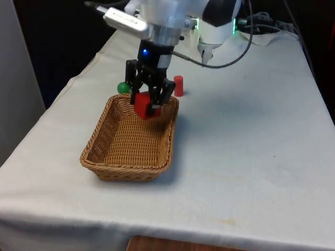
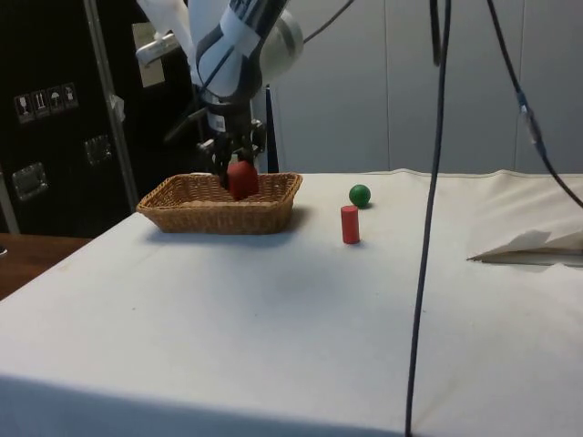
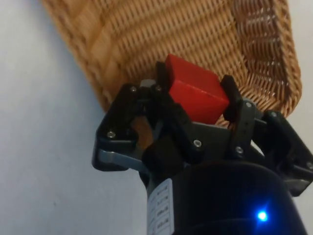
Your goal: Pick up the object to the left of the cylinder and place it into the basket.
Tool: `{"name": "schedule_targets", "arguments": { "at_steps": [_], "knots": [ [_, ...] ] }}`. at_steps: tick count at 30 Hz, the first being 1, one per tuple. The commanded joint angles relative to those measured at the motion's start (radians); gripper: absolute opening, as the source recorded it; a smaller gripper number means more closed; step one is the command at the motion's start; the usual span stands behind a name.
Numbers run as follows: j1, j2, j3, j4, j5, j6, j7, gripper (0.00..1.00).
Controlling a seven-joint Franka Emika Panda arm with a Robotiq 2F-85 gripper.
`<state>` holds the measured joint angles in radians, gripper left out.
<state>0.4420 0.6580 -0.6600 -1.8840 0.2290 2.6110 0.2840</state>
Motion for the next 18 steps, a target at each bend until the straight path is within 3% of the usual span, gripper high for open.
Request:
{"name": "schedule_targets", "arguments": {
  "at_steps": [1,4,5,6,8,13,16,18],
  "knots": [
    [-0.019,0.008,0.014,0.013,0.013,0.001,-0.016,0.09],
    [-0.029,0.054,0.001,0.050,0.057,-0.001,-0.052,0.09],
    [-0.008,0.046,-0.013,0.035,0.046,0.000,-0.037,0.09],
    [-0.029,0.054,0.001,0.050,0.057,-0.001,-0.052,0.09],
    [-0.038,0.090,-0.008,0.080,0.094,-0.002,-0.080,0.09],
    [-0.046,0.148,-0.023,0.124,0.159,-0.004,-0.125,0.09],
    [-0.034,0.174,-0.042,0.135,0.188,-0.001,-0.137,0.09],
    [-0.037,0.174,-0.035,0.141,0.197,-0.006,-0.143,0.09]
  ]
}}
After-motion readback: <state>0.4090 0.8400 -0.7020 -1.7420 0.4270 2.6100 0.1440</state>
